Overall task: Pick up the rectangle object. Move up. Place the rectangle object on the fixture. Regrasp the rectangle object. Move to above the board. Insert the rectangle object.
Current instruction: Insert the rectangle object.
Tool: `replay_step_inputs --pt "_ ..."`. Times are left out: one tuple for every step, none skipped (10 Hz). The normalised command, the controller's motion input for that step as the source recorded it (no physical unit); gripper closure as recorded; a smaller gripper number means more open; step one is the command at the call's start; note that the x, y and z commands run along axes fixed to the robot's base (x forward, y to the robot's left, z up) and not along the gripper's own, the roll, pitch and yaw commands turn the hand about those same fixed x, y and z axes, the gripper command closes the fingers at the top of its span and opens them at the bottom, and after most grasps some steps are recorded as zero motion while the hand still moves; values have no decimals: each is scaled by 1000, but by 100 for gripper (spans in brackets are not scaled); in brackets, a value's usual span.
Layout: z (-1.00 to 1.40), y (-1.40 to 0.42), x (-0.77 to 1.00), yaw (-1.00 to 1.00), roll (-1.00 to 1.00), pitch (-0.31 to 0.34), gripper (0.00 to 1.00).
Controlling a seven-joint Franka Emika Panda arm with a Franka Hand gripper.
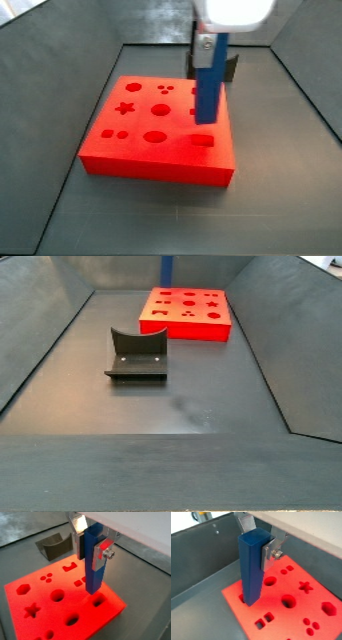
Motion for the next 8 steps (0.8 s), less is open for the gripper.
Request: replay_step_inputs --pt "46 -300 480 -100 99 271 100" --pt "0 -26 131 0 23 63 100" --pt "0 0 217 -11 37 107 100" --pt "-69 69 340 -580 71 107 100" --pt "-14 74 269 -643 33 100 100" --pt "0 0 71 -46 0 17 100" --pt "-51 -20 -9 0 0 -3 100" --pt "-169 -197 -6 0 33 -34 100"
